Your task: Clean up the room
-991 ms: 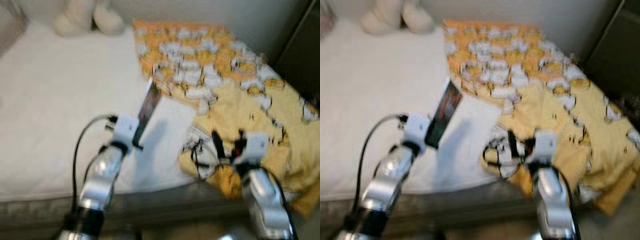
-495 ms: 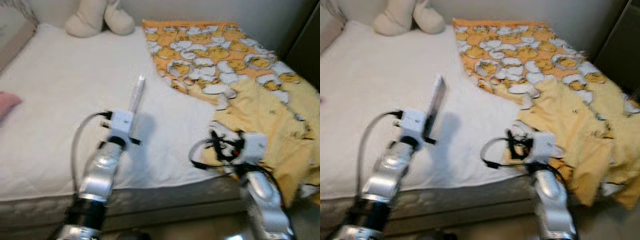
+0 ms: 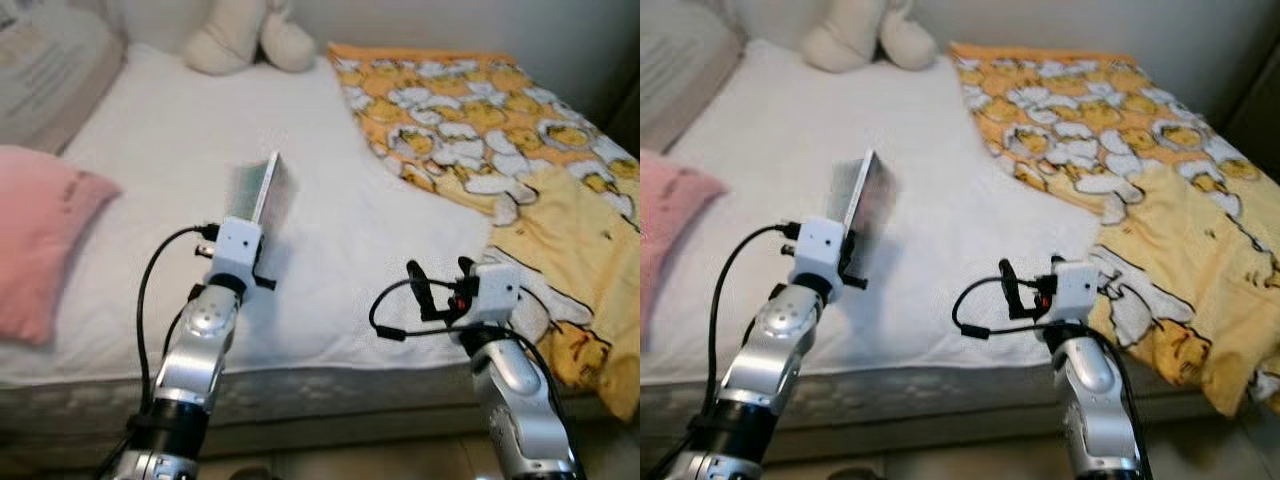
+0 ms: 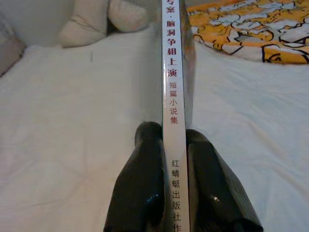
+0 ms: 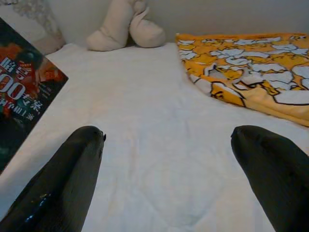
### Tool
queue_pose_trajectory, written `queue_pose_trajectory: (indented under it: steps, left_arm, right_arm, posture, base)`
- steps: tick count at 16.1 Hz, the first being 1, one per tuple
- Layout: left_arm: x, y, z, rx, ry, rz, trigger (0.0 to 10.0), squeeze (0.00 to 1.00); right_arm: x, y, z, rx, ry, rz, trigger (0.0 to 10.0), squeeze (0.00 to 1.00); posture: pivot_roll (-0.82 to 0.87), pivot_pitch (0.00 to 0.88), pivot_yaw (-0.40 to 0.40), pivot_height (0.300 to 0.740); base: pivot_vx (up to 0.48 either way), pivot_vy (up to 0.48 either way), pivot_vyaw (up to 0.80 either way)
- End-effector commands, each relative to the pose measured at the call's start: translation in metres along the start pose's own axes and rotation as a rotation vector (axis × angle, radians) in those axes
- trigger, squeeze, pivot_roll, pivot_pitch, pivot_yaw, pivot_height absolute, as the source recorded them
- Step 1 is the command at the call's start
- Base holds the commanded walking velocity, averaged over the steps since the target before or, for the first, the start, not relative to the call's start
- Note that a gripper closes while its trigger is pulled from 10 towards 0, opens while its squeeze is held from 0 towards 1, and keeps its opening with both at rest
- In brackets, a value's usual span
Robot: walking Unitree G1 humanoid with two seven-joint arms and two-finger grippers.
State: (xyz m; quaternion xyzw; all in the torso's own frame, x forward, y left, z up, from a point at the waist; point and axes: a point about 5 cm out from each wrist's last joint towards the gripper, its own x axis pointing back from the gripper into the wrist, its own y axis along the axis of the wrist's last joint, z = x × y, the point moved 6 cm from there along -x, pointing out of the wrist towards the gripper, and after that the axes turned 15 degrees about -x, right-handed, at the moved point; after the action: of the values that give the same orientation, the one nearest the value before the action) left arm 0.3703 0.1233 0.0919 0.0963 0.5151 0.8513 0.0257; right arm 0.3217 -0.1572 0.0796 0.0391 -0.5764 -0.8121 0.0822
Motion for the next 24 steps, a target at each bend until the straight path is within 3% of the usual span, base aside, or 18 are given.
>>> queue_pose_trajectory:
  steps: [1,2,3,5,13,14,15,16,17,19,21,24]
  left_arm:
    - [-0.004,0.017,-0.001,-0.003,0.000,-0.050,0.0,0.00]
    - [-0.005,0.015,0.000,0.006,0.002,-0.043,0.0,0.00]
    - [-0.006,0.014,0.001,0.014,0.001,-0.037,10.0,0.00]
    - [-0.012,0.015,0.003,0.026,0.009,-0.032,10.0,0.00]
    - [-0.018,0.025,0.003,0.007,0.028,-0.060,10.0,0.00]
    - [-0.011,0.021,0.008,-0.068,0.031,-0.083,10.0,0.00]
    - [0.002,0.007,0.011,-0.207,0.015,-0.097,10.0,0.00]
    - [0.015,-0.009,0.012,-0.315,-0.008,-0.097,10.0,0.00]
    - [0.025,-0.024,0.016,-0.366,-0.020,-0.078,10.0,0.00]
    - [0.023,-0.033,0.024,-0.255,0.015,-0.019,10.0,0.00]
    - [0.010,-0.006,0.018,-0.125,0.027,-0.076,10.0,0.00]
    - [0.006,-0.001,0.016,-0.060,0.029,-0.070,10.0,0.00]
  right_arm:
    - [-0.003,-0.001,-0.009,0.016,-0.035,0.016,10.0,0.11]
    - [-0.003,0.002,-0.012,0.024,-0.050,0.005,10.0,0.10]
    - [-0.002,0.009,-0.015,0.019,-0.059,-0.027,10.0,0.12]
    - [0.000,0.018,-0.015,0.012,-0.061,-0.069,10.0,0.15]
    - [0.003,0.019,-0.012,0.016,-0.050,-0.073,10.0,0.20]
    - [0.004,0.020,-0.016,0.012,-0.075,-0.081,10.0,0.20]
    - [0.009,0.018,-0.022,0.033,-0.108,-0.076,10.0,0.21]
    - [0.015,0.013,-0.028,0.093,-0.134,-0.046,10.0,0.20]
    - [0.023,0.004,-0.034,0.150,-0.154,-0.006,10.0,0.21]
    - [0.029,-0.004,-0.043,0.130,-0.186,0.028,10.0,0.20]
    - [0.021,-0.009,-0.046,0.103,-0.215,0.048,10.0,0.09]
    - [0.015,0.002,-0.036,0.082,-0.173,-0.003,10.0,0.14]
  posture:
    - [0.14,0.000,-0.052,0.740]
    - [0.14,0.000,-0.052,0.740]
    - [0.14,0.000,-0.052,0.740]
    - [0.13,0.000,-0.047,0.740]
    - [0.11,0.000,-0.035,0.740]
    - [0.11,0.000,-0.033,0.740]
    - [0.11,0.000,-0.031,0.740]
    - [0.11,0.000,-0.031,0.740]
    - [0.11,0.000,-0.036,0.740]
    - [0.12,0.000,-0.047,0.740]
    - [0.13,0.000,-0.052,0.740]
    - [0.13,0.000,-0.049,0.740]
  base:
    - [0.000,0.000,0.00]
    - [0.000,0.000,0.00]
    - [0.000,0.000,0.77]
    - [0.000,0.000,0.59]
    - [0.000,0.000,0.49]
    - [0.000,0.000,0.44]
    - [0.000,0.000,0.44]
    - [0.000,0.000,0.43]
    - [0.000,0.000,0.43]
    - [0.000,0.000,0.43]
    - [0.000,0.000,0.00]
    - [0.000,0.000,0.30]
